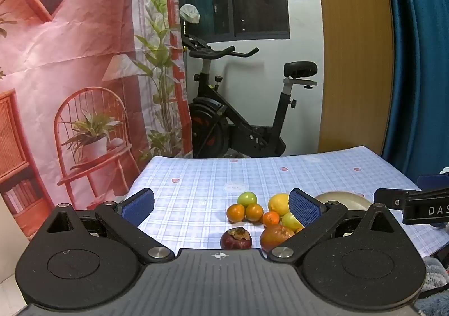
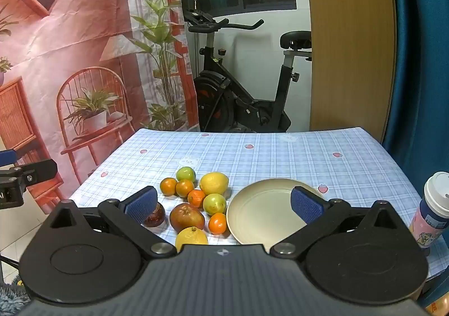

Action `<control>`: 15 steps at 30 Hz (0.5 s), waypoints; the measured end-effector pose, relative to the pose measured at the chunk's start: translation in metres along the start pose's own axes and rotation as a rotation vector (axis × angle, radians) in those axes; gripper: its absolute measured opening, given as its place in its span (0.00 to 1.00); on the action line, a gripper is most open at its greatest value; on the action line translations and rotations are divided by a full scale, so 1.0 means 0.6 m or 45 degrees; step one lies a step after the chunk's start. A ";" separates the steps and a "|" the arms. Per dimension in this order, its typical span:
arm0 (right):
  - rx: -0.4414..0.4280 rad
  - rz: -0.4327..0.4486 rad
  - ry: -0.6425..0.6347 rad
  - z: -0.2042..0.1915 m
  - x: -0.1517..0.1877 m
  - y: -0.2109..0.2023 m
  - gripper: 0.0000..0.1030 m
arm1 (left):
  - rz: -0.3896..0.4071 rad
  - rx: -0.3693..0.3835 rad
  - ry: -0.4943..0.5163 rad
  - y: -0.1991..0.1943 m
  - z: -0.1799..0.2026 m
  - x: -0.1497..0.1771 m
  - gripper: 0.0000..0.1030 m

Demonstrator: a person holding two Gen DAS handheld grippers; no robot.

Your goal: Organize fruits

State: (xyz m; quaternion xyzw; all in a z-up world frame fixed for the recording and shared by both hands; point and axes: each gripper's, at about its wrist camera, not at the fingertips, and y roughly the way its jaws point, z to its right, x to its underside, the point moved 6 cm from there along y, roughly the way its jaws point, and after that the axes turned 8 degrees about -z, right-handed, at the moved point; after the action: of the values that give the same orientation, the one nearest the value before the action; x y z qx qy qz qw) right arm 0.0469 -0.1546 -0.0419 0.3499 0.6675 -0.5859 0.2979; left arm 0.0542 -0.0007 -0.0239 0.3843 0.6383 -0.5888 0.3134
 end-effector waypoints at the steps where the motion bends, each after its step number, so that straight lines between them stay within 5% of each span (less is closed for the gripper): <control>1: 0.001 0.001 0.000 0.000 0.000 0.000 1.00 | -0.005 -0.002 0.001 -0.001 0.000 0.001 1.00; 15: 0.004 0.004 -0.003 -0.002 0.000 0.000 1.00 | -0.022 0.000 -0.027 0.002 -0.002 0.002 1.00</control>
State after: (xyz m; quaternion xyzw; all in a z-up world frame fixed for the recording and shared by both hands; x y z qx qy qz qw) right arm 0.0468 -0.1537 -0.0414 0.3507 0.6656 -0.5871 0.2989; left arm 0.0547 0.0008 -0.0251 0.3726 0.6380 -0.5956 0.3152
